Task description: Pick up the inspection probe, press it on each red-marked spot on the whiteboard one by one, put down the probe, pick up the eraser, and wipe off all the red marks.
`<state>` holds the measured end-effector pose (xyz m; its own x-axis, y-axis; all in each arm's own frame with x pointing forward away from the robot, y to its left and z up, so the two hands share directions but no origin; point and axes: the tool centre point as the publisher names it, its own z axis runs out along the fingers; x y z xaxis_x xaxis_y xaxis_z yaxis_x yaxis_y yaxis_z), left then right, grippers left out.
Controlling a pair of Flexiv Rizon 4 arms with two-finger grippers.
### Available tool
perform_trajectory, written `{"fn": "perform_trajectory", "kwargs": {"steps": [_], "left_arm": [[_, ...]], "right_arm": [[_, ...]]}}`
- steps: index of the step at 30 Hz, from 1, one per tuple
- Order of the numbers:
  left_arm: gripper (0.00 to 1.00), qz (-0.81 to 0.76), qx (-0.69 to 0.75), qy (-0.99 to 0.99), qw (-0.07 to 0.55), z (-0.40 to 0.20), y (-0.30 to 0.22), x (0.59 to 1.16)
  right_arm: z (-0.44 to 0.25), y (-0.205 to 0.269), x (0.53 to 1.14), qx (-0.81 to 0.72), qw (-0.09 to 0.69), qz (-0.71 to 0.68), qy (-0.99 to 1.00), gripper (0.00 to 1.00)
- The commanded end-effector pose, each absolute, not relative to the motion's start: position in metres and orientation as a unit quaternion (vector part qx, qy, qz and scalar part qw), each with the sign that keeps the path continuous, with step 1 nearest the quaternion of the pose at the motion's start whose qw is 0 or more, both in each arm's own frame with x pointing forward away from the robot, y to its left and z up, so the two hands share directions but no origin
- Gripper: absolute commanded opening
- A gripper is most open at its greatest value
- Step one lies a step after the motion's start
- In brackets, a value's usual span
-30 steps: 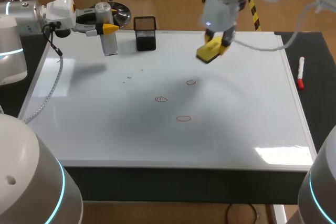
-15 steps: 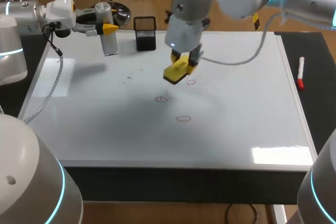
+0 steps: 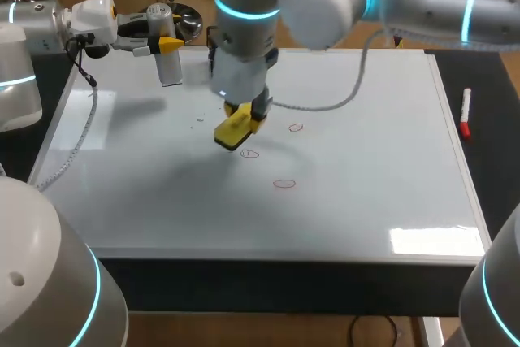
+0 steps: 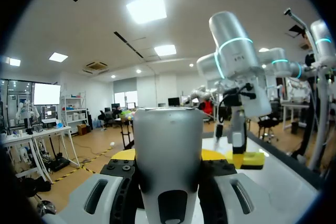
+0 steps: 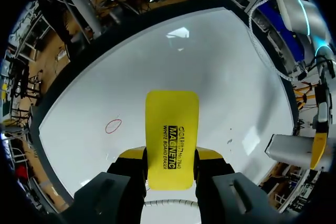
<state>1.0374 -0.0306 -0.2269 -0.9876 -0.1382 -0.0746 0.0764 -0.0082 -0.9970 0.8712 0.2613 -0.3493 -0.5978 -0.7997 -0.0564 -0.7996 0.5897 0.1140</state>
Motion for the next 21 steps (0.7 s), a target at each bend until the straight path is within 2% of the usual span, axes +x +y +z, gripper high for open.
{"fn": "perform_trajectory", "kwargs": {"steps": [1,21], "left_arm": [[0.0,-0.709,-0.023,0.7,0.078,-0.226,-0.031,1.036],[0.0,-0.709,-0.023,0.7,0.078,-0.226,-0.031,1.036]], "right_arm": [[-0.364,0.275,0.87,0.452,0.008,-0.045,-0.891,0.0],[-0.407,0.269,0.872,0.465,-0.018,-0.019,-0.885,0.0]]}}
